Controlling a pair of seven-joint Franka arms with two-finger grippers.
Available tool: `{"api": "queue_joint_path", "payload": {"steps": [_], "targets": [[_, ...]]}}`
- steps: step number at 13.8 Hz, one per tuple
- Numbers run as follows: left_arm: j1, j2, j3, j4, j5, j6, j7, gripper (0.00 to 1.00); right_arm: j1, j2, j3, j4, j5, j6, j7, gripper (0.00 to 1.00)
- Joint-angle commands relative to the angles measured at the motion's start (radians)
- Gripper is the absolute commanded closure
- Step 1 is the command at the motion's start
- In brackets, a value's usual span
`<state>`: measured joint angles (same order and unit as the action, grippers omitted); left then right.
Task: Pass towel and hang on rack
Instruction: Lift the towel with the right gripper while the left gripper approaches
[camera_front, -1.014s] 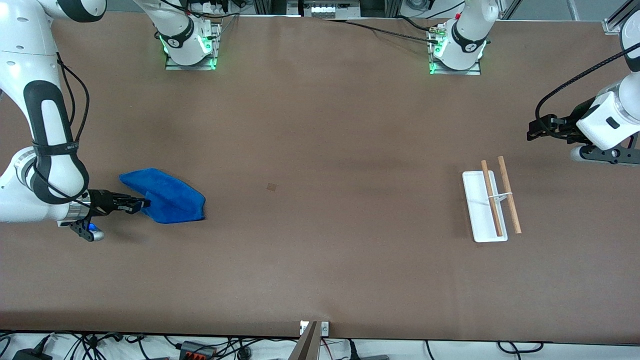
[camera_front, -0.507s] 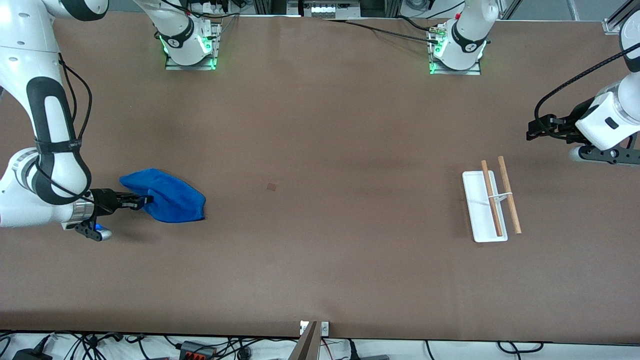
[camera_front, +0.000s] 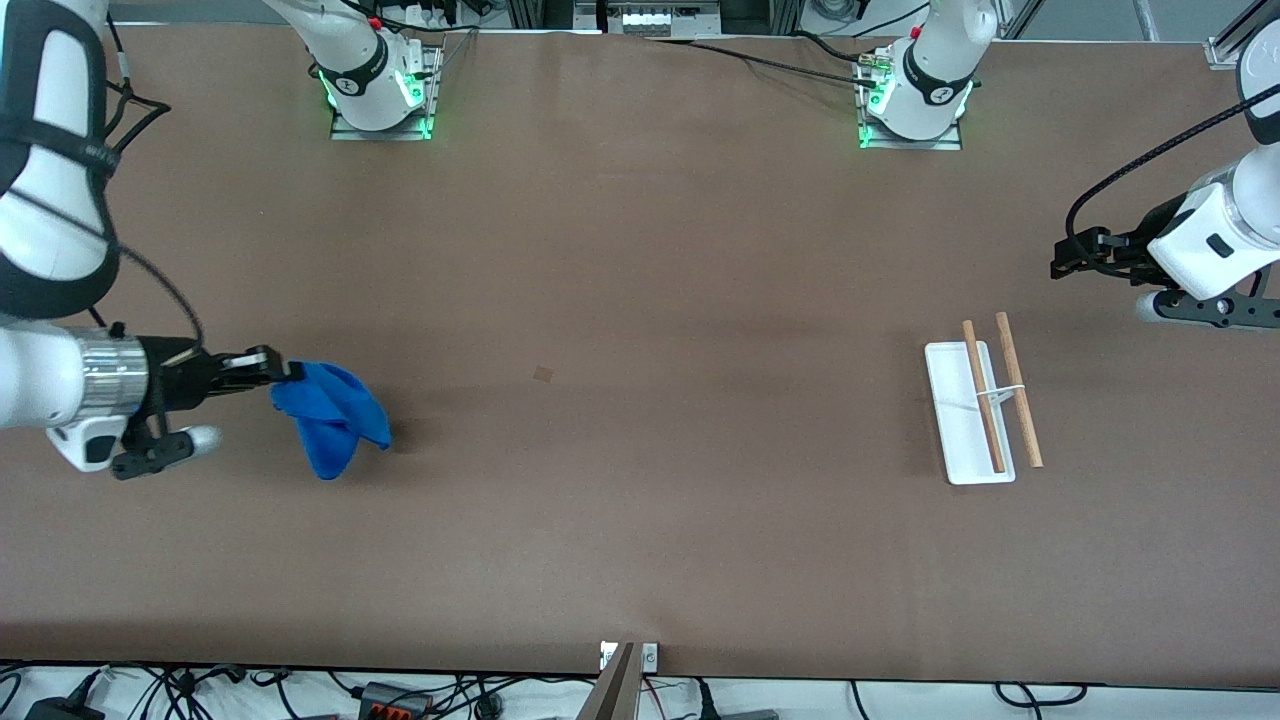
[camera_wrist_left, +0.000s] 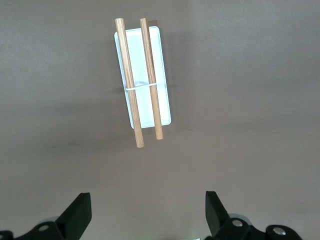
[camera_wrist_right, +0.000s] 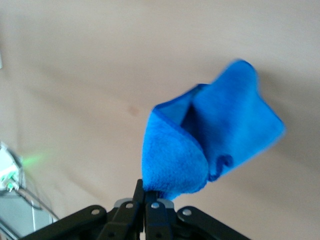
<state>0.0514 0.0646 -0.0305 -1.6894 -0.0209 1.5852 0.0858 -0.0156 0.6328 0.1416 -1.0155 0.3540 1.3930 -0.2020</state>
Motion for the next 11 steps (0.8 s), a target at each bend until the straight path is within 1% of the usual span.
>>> {"api": "queue_joint_path", "payload": {"steps": [1, 2, 5, 6, 7, 8, 10, 11], "targets": [[0.005, 0.017, -0.005, 0.034, -0.017, -0.039, 0.015, 0.0, 0.014, -0.031, 0.157, 0.017, -0.015, 0.041, -0.019, 1.0], [0.004, 0.017, -0.005, 0.036, -0.017, -0.048, 0.014, 0.0, 0.041, -0.045, 0.206, 0.017, -0.016, 0.087, -0.017, 1.0], [0.008, 0.02, -0.005, 0.036, -0.027, -0.076, 0.02, 0.0, 0.115, -0.047, 0.33, 0.017, -0.013, 0.297, -0.024, 1.0], [0.013, 0.047, -0.005, 0.037, -0.103, -0.074, 0.032, 0.0, 0.138, -0.048, 0.369, 0.017, -0.021, 0.381, -0.02, 1.0], [0.015, 0.085, 0.0, 0.036, -0.235, -0.054, 0.108, 0.0, 0.184, -0.048, 0.375, 0.015, -0.027, 0.441, -0.019, 1.0], [0.012, 0.131, -0.003, 0.031, -0.316, 0.003, 0.221, 0.0, 0.231, -0.048, 0.374, 0.017, -0.038, 0.499, -0.017, 1.0], [-0.004, 0.202, -0.022, 0.033, -0.391, 0.068, 0.496, 0.0, 0.296, -0.048, 0.375, 0.015, -0.043, 0.598, -0.016, 1.0], [-0.002, 0.242, -0.034, 0.03, -0.437, 0.097, 0.682, 0.0, 0.327, -0.044, 0.375, 0.015, -0.04, 0.632, -0.014, 1.0]]}}
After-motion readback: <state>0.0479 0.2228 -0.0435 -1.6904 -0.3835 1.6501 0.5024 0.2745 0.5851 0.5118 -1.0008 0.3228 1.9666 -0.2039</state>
